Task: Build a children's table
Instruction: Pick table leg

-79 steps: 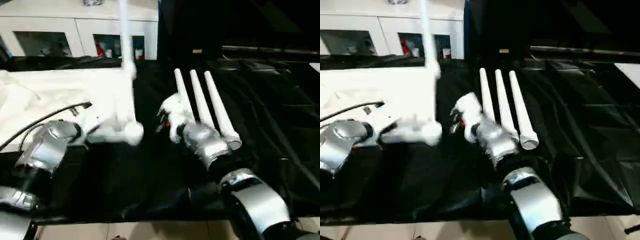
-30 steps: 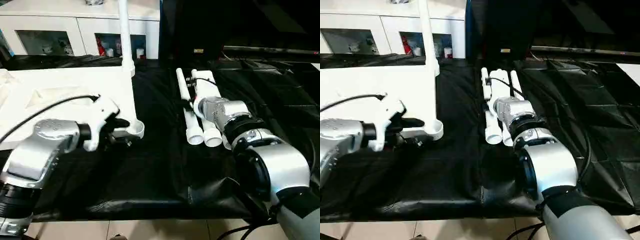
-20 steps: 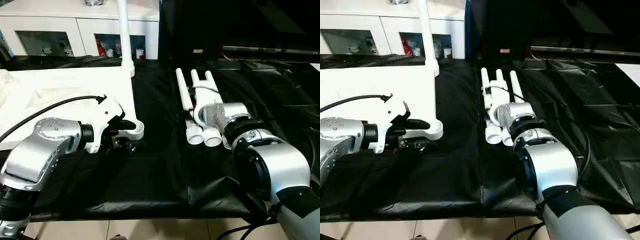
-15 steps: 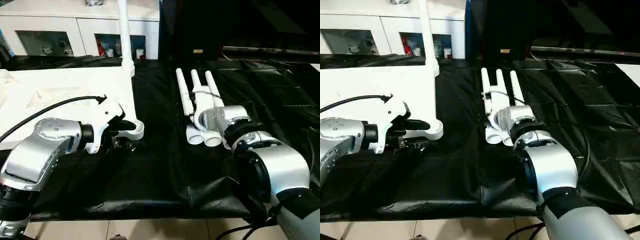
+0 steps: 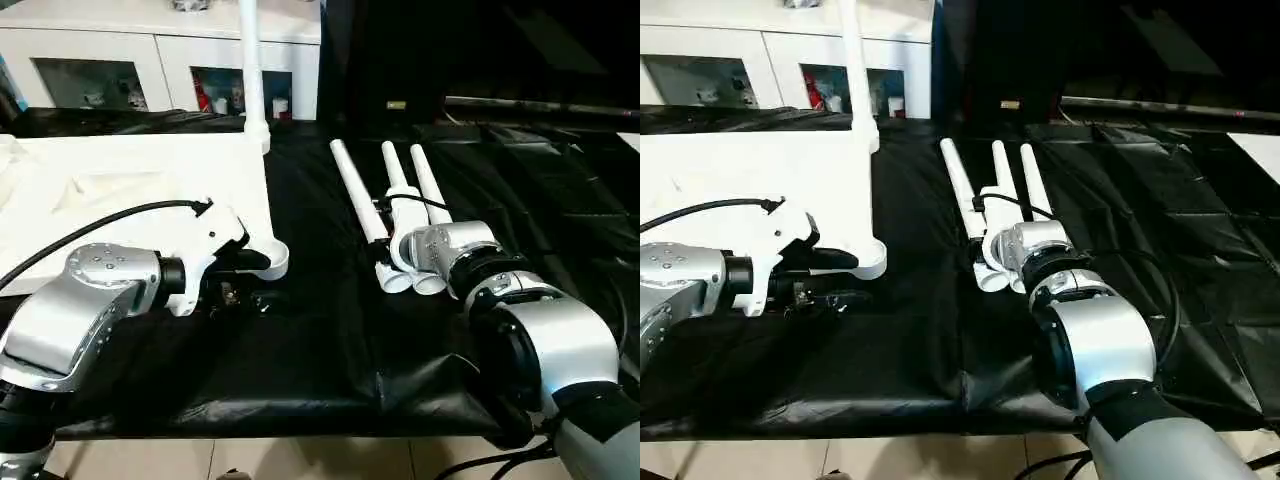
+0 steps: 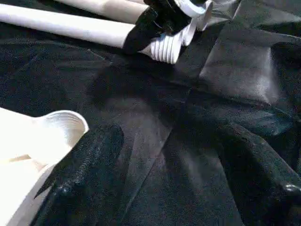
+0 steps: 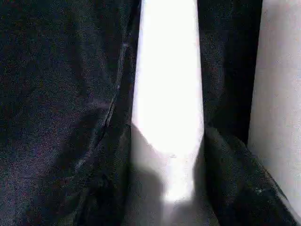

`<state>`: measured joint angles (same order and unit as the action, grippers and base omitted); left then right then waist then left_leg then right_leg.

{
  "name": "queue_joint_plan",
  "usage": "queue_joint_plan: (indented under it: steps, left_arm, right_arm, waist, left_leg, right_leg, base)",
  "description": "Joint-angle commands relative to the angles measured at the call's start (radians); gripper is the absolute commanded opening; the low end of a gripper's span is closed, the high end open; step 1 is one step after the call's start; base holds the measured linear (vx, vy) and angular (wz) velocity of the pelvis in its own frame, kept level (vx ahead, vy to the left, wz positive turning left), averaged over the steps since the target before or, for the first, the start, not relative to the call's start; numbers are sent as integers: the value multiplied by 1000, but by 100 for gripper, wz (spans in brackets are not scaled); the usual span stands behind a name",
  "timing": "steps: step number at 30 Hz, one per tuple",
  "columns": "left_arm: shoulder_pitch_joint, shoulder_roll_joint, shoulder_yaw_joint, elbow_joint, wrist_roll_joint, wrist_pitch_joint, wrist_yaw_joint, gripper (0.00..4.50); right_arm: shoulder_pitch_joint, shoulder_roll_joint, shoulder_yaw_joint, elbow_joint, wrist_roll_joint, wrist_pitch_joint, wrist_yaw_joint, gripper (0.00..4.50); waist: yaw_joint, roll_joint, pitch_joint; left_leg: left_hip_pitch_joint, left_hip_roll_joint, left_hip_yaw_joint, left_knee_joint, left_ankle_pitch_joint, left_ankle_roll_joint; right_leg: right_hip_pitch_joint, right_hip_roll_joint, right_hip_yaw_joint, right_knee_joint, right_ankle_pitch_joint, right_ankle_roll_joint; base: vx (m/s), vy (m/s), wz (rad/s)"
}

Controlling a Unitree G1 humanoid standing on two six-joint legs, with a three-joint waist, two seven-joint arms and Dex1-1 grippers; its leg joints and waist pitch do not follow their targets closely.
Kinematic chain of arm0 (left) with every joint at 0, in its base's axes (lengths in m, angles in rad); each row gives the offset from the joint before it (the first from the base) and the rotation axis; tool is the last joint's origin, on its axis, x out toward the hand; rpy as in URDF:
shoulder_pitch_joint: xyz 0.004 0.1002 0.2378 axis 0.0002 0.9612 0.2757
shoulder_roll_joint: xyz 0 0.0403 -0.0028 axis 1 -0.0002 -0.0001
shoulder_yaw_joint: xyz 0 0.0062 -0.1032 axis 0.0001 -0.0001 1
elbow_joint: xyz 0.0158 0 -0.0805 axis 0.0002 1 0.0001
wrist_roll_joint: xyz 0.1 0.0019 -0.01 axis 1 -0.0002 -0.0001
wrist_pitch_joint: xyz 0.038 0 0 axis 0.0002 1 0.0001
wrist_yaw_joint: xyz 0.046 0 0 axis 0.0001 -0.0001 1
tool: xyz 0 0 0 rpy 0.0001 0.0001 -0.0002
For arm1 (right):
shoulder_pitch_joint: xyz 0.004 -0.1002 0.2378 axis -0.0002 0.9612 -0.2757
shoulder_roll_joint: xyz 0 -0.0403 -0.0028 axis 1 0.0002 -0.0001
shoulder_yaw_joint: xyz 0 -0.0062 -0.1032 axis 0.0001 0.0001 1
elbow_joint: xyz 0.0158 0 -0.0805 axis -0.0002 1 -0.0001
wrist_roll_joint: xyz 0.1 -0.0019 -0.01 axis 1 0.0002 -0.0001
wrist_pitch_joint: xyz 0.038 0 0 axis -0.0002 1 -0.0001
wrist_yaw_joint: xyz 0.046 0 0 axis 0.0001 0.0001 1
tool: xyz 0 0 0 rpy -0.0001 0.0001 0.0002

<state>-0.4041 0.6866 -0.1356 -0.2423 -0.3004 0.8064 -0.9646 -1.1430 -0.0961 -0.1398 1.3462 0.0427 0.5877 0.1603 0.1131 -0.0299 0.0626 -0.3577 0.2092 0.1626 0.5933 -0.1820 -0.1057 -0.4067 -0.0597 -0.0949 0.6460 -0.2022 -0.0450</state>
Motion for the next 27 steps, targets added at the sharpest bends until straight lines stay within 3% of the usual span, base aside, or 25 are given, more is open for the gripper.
queue_joint_plan:
  steps: [1, 6, 10, 13, 14, 17, 20, 23, 24, 26, 27]
  left_arm:
    - [-13, 5, 1, -4, 1, 8, 15, 387]
    - [-53, -36, 39, 49, 14, 4, 85, 435]
    - [-118, -140, 119, 113, -13, 0, 193, 450]
    - [-154, -230, 176, 144, -56, 12, 272, 450]
    - [-175, -277, 205, 171, -79, 14, 314, 450]
    - [-200, -328, 233, 208, -91, 11, 361, 450]
    - [-241, -398, 271, 257, -106, 36, 421, 450]
    - [-294, -464, 316, 309, -132, 52, 480, 450]
    - [-313, -485, 337, 323, -153, 58, 496, 450]
    - [-341, -509, 366, 340, -193, 65, 516, 450]
    - [-356, -518, 379, 349, -214, 68, 519, 450]
  right_arm:
    - [23, -9, -18, 9, 5, 5, -13, 194]
    - [3, -11, -53, -3, 41, -31, -8, 193]
    - [-17, -10, -88, -33, 79, -91, 55, 193]
    - [-19, -9, -110, -66, 104, -157, 114, 191]
    - [-15, -9, -126, -90, 124, -187, 162, 191]
    - [-1, -10, -146, -128, 161, -219, 232, 191]
    - [60, -9, -170, -243, 238, -280, 428, 191]
    - [177, -12, -201, -438, 367, -196, 635, 191]
    - [215, -12, -195, -498, 390, -179, 673, 191]
    - [266, -13, -177, -573, 411, -160, 723, 191]
    - [295, -13, -169, -619, 432, -142, 755, 191]
  waist:
    - [-1, 13, -69]
    - [1, 16, -73]
    - [1, 19, -76]
    - [5, 15, -79]
    - [6, 18, -80]
    - [9, 13, -82]
    - [13, 11, -82]
    - [23, 12, -84]
    - [29, 16, -86]
    - [37, 10, -87]
    - [38, 15, -85]
  left_leg:
    - [-1, 17, 0, -63, -155, -57]
    - [1, 15, 1, -61, -149, -56]
    - [-5, 14, 1, -57, -130, -48]
    - [-7, 15, 0, -55, -107, -31]
    - [-10, 13, 1, -53, -97, -24]
    - [-10, 14, 0, -51, -78, 5]
    - [-12, 14, 2, -48, -69, 36]
    - [-10, 15, 0, -45, -33, 81]
    - [-9, 17, -1, -42, -31, 86]
    - [-9, 20, -3, -42, -27, 87]
    - [-8, 19, -3, -43, -41, 80]
  right_leg:
    - [59, -78, 64, -69, -155, -135]
    - [60, -78, 64, -69, -142, -136]
    - [65, -77, 64, -64, -72, -158]
    - [69, -79, 62, -61, -36, -175]
    - [70, -78, 62, -60, -24, -181]
    - [71, -78, 60, -59, 6, -187]
    - [75, -78, 60, -62, 21, -187]
    - [75, -74, 57, -61, 72, -201]
    - [75, -78, 58, -59, 82, -206]
    - [74, -80, 56, -59, 85, -220]
    - [73, -81, 55, -63, 62, -227]
  base:
    - [0, 0, 0]
    - [0, 0, 0]
    - [0, 0, 0]
    - [0, 0, 0]
    - [0, 0, 0]
    - [0, 0, 0]
    - [0, 0, 0]
    - [0, 0, 0]
    - [0, 0, 0]
    - [0, 0, 0]
    - [0, 0, 0]
